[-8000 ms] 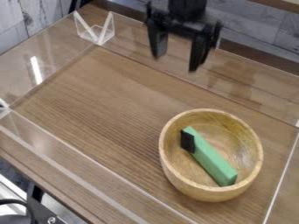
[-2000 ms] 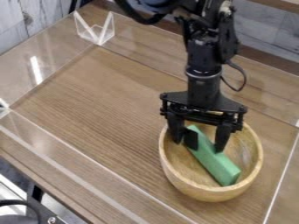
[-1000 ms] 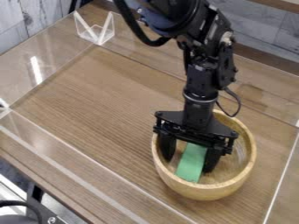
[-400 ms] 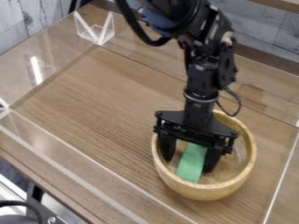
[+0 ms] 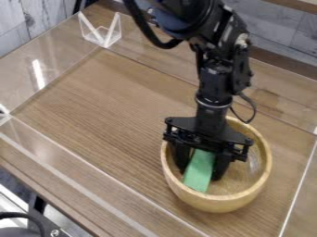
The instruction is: Move green stick from inside the wooden bowl to the table next to it
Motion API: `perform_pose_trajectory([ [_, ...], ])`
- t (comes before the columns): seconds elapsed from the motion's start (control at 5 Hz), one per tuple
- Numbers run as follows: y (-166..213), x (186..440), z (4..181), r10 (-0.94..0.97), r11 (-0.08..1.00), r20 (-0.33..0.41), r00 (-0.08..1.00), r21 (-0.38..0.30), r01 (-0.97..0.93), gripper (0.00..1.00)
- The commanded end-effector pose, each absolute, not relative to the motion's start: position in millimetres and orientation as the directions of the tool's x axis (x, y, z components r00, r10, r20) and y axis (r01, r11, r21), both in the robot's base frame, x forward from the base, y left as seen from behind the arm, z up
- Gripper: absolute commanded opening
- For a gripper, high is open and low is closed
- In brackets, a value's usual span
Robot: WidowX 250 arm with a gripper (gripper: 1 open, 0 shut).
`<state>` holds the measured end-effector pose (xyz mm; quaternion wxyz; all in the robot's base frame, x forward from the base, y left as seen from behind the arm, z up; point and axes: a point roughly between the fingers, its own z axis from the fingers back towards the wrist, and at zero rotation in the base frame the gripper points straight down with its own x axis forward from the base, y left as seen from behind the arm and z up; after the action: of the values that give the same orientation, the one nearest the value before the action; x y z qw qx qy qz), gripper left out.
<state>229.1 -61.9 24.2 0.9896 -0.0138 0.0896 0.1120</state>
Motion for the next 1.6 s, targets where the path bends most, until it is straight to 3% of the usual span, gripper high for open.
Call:
perform_pose_trajectory([
  [0.0,-61.3,229.5,22.9,0.219,0.974,-0.182,0.959,-0.009,-0.225,0.00],
  [0.4,-62.4,233.8,45.5,0.215,0.973,-0.172,0.961,-0.042,-0.225,0.00],
  [1.4,-65.9,233.3,61.3,0.209,0.971,-0.222,0.953,-0.070,-0.229,0.00],
])
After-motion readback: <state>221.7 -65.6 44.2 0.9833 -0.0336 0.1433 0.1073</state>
